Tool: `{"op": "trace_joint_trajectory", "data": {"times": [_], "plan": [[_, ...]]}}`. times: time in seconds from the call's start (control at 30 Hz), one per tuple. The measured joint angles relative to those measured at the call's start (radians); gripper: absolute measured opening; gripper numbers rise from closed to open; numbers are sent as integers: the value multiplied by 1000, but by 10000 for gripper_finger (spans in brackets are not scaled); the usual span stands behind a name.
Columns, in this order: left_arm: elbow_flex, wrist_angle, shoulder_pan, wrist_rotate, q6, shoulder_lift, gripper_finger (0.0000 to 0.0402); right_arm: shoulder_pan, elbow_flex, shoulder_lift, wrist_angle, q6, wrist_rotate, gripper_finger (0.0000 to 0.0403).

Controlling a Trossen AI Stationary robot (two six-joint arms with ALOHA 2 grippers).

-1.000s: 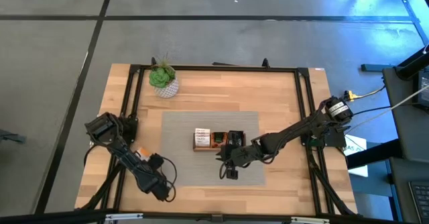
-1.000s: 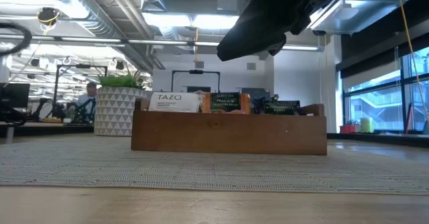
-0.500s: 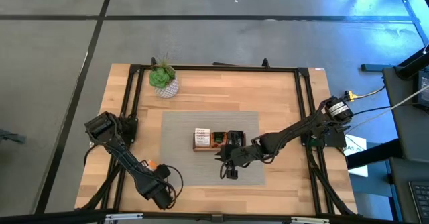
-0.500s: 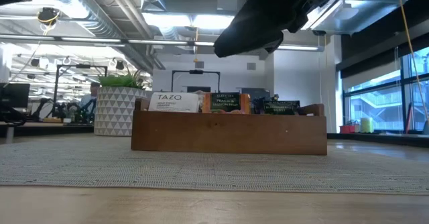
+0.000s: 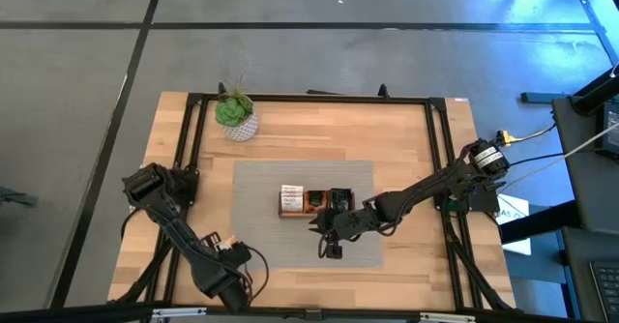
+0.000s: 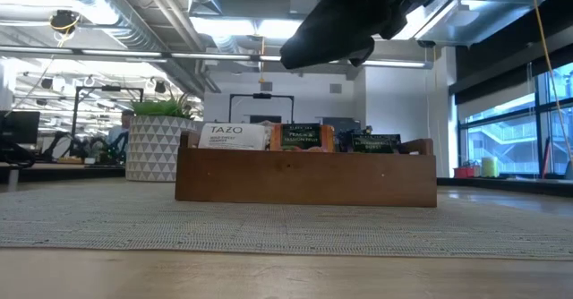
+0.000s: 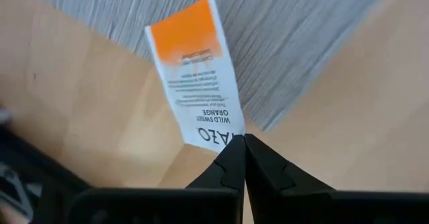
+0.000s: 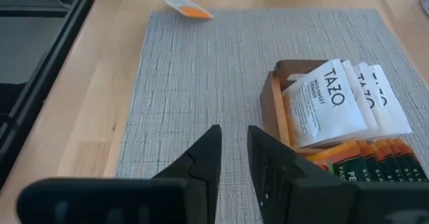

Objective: Pick & Place Tea
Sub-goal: Put the white tea bag into the left section of the wooden organizer

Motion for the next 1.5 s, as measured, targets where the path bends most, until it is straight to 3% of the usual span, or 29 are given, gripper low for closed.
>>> {"op": "trace_joint_trajectory", "data": {"times": [0.1,0.3,0.63,0.83,1.1,1.27,1.5], "plan": [[34,0,0,-54,6,-1,2,0,0,0,0,-34,-3,77],[70,2,0,-147,47,-2,2,63,-1,8,96,-279,-59,77],[104,7,2,-229,74,-3,2,71,0,136,325,-298,-56,77],[104,32,2,-229,87,-4,2,41,-1,194,458,-210,-83,83],[104,56,2,-229,111,-4,2,8,0,201,488,-119,-100,129],[104,56,2,-222,141,-4,2,-4,0,201,513,-49,-131,183],[104,57,2,-208,158,-4,2,1,1,225,663,-173,-149,268]]}}
